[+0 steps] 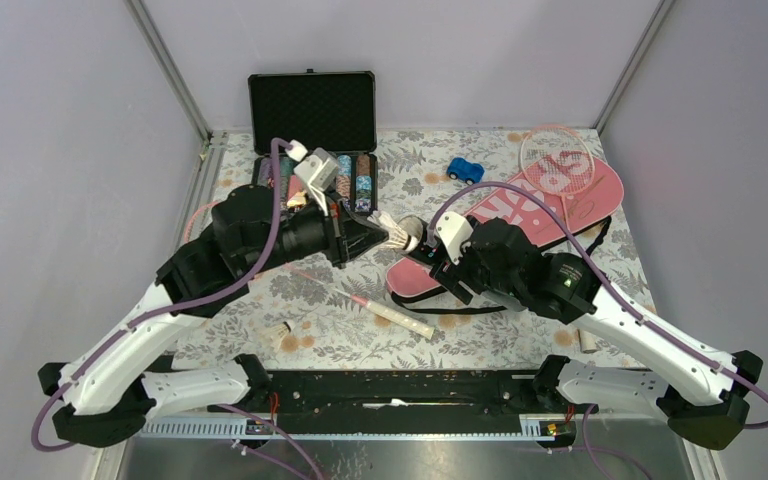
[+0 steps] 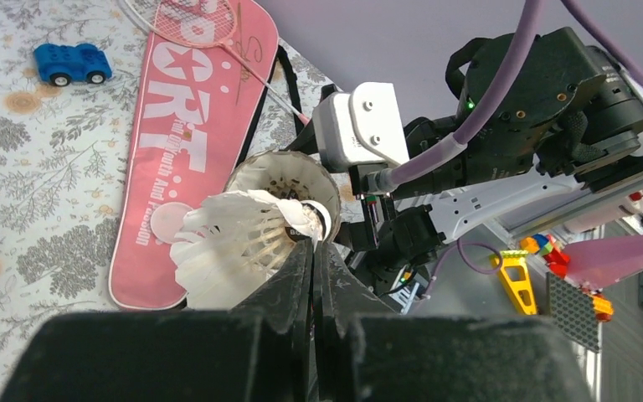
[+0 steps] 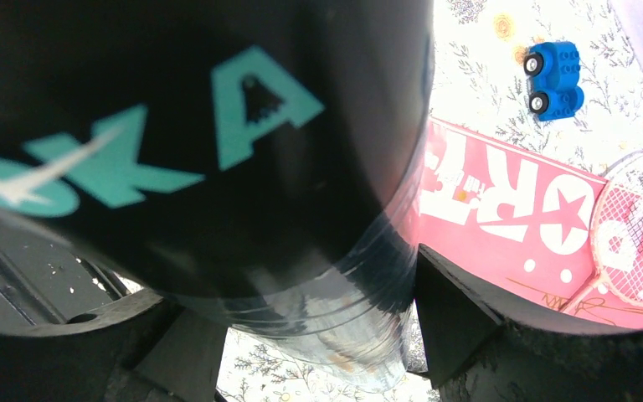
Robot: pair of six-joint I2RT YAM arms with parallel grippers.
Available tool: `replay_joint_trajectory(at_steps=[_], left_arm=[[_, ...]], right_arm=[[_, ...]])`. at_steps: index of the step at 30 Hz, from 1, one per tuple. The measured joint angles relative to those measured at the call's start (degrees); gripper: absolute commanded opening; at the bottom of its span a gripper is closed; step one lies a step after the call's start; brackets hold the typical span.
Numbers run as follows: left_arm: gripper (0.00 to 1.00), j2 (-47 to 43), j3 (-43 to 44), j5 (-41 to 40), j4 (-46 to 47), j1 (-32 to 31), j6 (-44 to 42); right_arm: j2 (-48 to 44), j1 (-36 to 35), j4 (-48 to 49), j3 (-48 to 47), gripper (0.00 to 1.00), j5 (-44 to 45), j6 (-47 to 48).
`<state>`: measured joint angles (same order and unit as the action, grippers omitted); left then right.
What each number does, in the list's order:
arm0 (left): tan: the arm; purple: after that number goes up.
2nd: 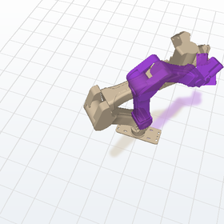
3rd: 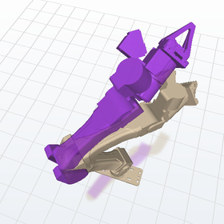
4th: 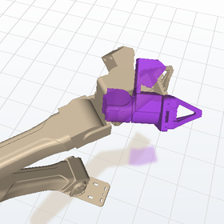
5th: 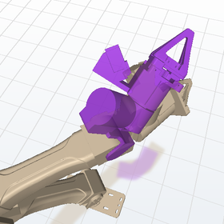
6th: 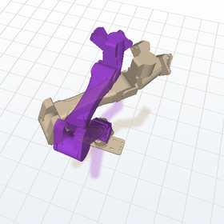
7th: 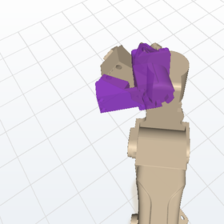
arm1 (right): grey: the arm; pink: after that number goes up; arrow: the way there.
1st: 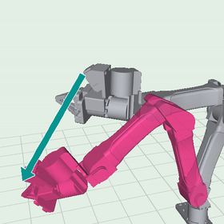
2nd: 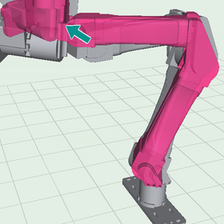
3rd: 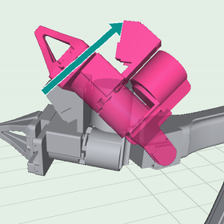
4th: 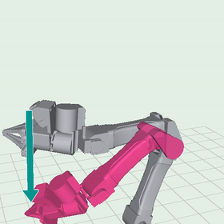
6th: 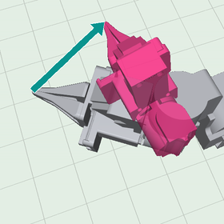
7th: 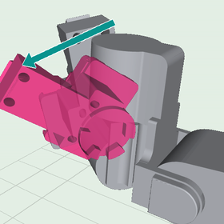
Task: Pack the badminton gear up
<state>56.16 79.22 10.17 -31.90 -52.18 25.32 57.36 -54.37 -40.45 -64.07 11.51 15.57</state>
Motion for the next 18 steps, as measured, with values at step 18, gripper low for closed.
replay_joint_trajectory(at_steps=[18], left_arm=[[0.00, 5.3, -2.6, -4.8, 7.6, -6.5, -7.5]], right_arm=[[-5.7, -0.1, 1.7, 1.0, 0.53, -2.8, -0.3]])
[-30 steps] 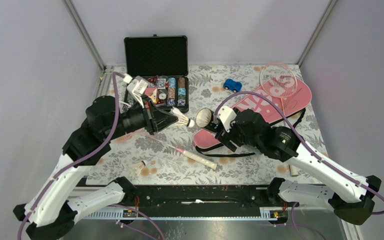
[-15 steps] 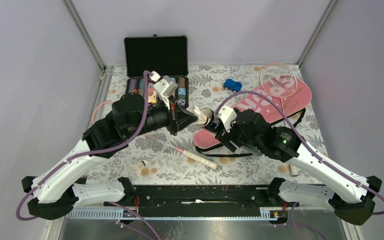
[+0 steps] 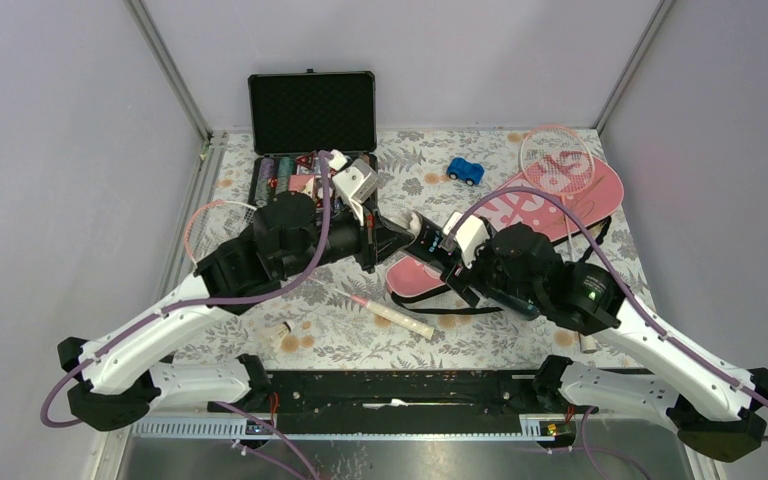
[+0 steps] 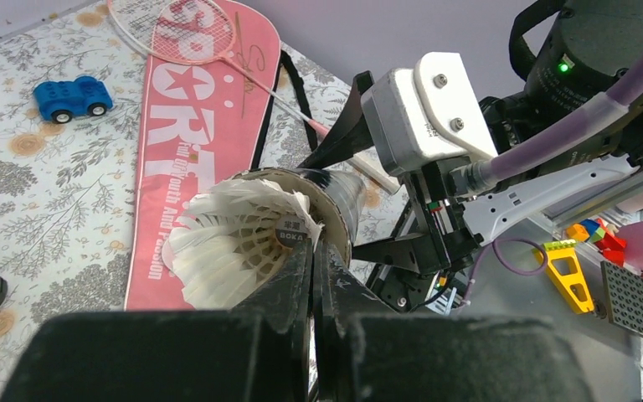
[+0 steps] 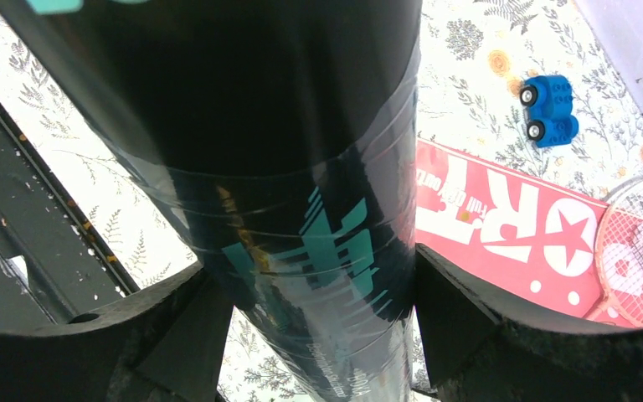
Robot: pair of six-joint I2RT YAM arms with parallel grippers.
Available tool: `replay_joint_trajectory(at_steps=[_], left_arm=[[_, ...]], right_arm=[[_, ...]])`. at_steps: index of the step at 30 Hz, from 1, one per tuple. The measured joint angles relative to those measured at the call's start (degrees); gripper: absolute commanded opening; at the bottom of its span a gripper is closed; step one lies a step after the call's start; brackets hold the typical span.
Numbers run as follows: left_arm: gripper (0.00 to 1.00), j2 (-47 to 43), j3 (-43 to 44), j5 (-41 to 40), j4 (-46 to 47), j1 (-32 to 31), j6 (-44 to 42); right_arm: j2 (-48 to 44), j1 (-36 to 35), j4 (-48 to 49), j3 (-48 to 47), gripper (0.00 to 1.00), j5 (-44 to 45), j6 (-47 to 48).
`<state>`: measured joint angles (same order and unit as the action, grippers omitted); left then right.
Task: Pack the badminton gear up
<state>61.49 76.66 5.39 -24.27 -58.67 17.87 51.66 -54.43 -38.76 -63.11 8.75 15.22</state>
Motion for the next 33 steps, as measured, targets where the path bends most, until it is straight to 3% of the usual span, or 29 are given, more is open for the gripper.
replay_joint_trajectory(at_steps=[6, 8, 10, 16, 24, 33], left_arm=[[0.04, -1.6, -5.0, 0.8, 6.0, 0.0, 2.1], [0.27, -1.9, -6.0, 1.3, 7.4, 0.0, 3.3], [0.43, -2.1, -6.1, 1.2, 7.3, -0.1, 4.7], [0.66, -7.8, -6.9, -4.1, 3.1, -0.3, 11.3], [0.71, -18.3, -6.4, -12.6, -1.6, -0.3, 13.6], [0.73, -13.7, -4.2, -11.7, -4.8, -0.3, 10.6]], right_arm=[[-0.2, 0.0, 0.7, 1.1, 0.53, -1.4, 0.4], [-0.2, 0.0, 1.2, 1.5, 0.52, -1.9, 0.7], [-0.7, 0.0, 2.5, 2.4, 0.52, -2.8, 1.0], [-3.8, -0.2, 4.8, 4.3, 0.54, -6.9, 2.0], [-6.0, -0.2, 6.0, 5.9, 0.54, -10.5, 1.9], [-5.9, -0.2, 6.1, 5.9, 0.54, -12.9, 1.1]])
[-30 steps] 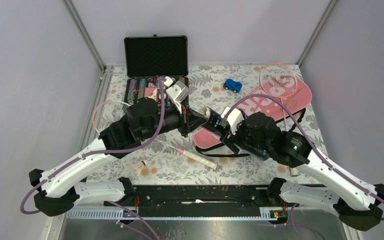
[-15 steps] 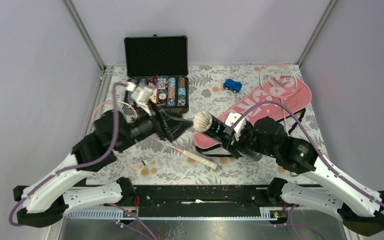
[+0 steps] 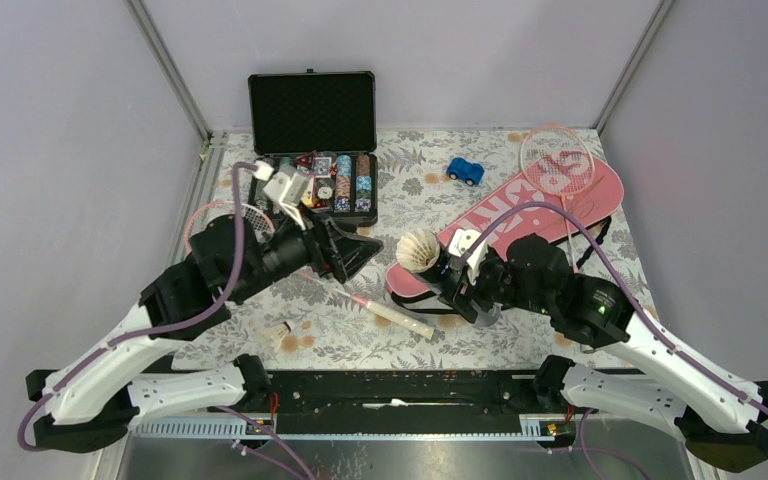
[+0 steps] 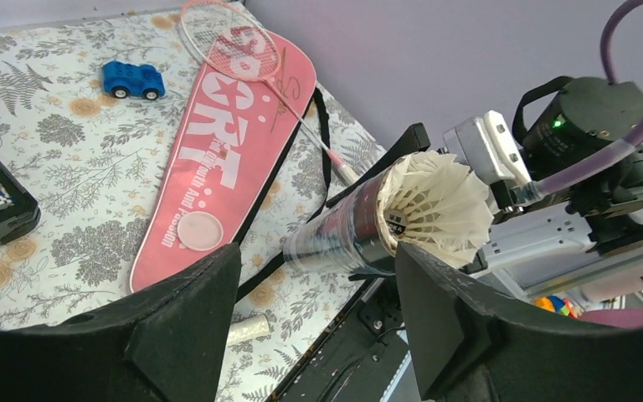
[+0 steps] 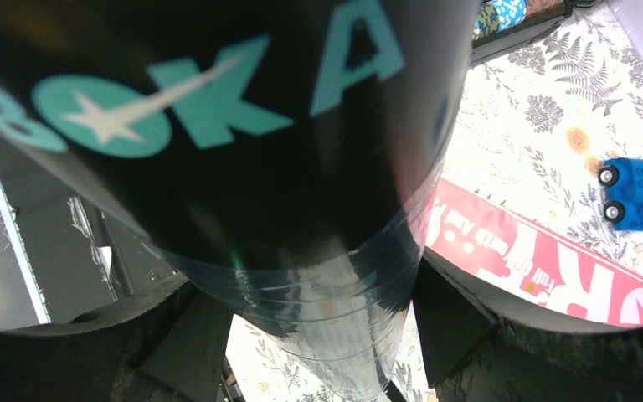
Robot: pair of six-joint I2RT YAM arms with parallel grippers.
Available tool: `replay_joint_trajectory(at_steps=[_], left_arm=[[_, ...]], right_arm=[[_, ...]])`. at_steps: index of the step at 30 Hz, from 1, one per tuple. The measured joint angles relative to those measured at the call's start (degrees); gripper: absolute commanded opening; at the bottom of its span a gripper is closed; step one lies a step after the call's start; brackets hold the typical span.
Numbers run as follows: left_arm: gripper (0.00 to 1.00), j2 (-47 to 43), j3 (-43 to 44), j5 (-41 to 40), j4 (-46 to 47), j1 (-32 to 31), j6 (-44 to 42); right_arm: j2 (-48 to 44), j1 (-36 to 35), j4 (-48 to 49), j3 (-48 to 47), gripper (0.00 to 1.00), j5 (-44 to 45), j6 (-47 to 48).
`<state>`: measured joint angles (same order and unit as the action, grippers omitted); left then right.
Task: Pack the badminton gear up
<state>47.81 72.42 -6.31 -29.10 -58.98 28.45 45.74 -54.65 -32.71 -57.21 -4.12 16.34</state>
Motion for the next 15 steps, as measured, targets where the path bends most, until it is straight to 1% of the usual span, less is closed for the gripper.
replay_joint_trajectory(at_steps=[7, 15], left_arm=[[0.73, 6.1, 1.4, 2.2, 0.0, 0.0, -2.9], [0.74, 9.4, 3.3, 2.2, 0.1, 0.0, -4.0]], right_arm=[[0.5, 0.0, 0.0, 0.0, 0.54, -1.5, -1.3], [0.5, 0.0, -1.0, 0.0, 0.54, -1.5, -1.6]])
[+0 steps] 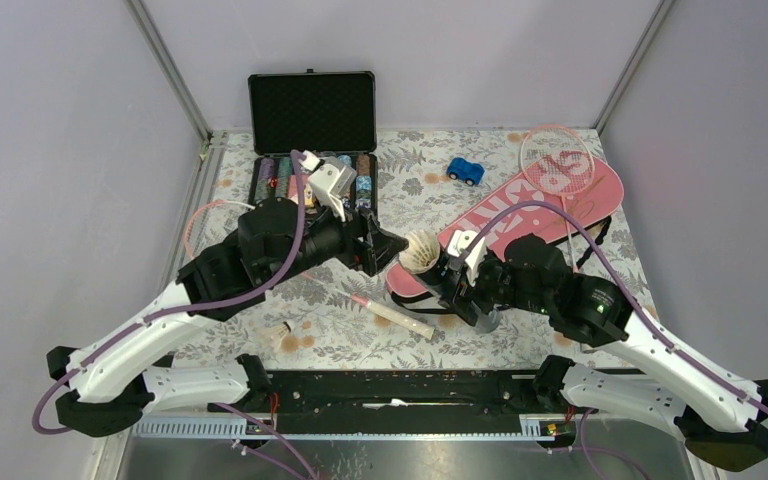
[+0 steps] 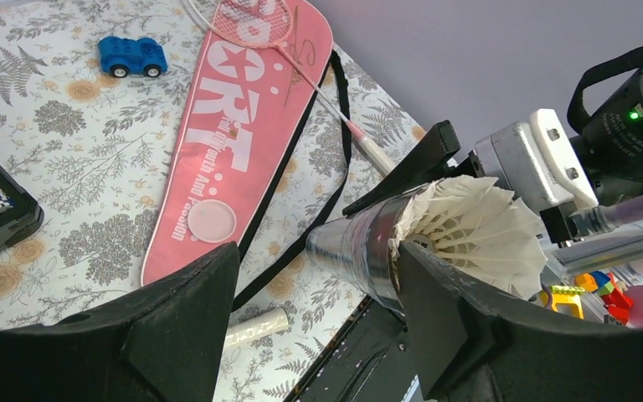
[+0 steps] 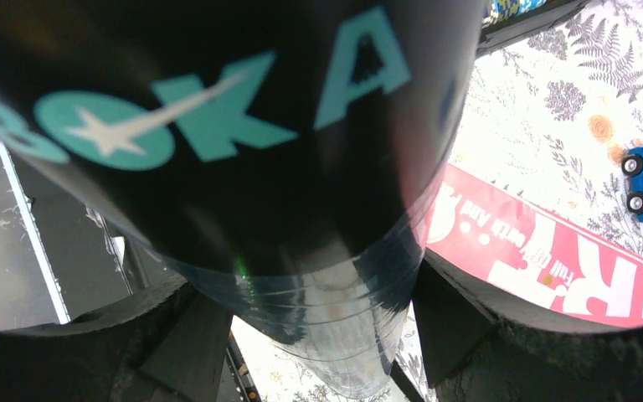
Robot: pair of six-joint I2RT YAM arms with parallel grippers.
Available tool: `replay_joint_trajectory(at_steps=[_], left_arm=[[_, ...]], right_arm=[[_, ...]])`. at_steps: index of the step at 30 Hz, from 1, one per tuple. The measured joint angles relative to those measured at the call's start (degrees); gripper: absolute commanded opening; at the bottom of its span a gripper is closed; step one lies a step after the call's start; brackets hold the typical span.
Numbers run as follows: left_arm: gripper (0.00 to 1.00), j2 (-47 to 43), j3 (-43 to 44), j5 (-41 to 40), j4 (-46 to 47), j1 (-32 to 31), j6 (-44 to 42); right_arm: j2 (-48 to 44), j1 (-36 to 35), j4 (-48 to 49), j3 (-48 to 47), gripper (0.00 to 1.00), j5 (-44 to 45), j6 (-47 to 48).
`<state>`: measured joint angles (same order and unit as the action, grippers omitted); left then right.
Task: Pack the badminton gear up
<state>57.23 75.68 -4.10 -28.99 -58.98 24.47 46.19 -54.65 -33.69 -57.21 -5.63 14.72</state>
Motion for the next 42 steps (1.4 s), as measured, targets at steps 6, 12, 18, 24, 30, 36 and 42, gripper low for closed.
replay_joint_trajectory(at_steps=[6, 12, 18, 24, 30, 36, 42], left_arm=[[0.72, 1.6, 0.1, 0.0, -1.0, 0.0, 0.2], [0.70, 2.3, 0.0, 1.1, -2.8, 0.0, 1.0], [0.70, 2.3, -0.3, 4.4, -2.4, 0.0, 1.5], [0.70, 2.2, -0.9, 5.9, -2.3, 0.1, 1.2], [0.70, 3.8, -0.9, 6.5, -3.0, 0.1, 0.0], [0.69, 7.0, -0.8, 6.9, -4.6, 0.1, -0.5], [0.75, 6.2, -0.8, 6.8, -5.2, 0.1, 0.1]], right_arm=[[-0.2, 0.0, -2.4, -0.1, 0.52, 0.5, 0.6], [-1.3, 0.0, -4.6, -1.1, 0.50, 1.2, 2.4], [-1.3, 0.0, -4.5, -2.2, 0.49, 0.7, 4.9], [-1.2, 0.0, -4.3, -2.2, 0.46, 0.4, 6.1], [-2.4, 0.0, -2.6, -0.4, 0.45, 0.4, 6.5], [-3.7, -0.2, 0.5, 3.9, 0.44, -0.2, 7.0], [-3.7, -0.2, 3.3, 5.2, 0.44, -1.1, 7.0]])
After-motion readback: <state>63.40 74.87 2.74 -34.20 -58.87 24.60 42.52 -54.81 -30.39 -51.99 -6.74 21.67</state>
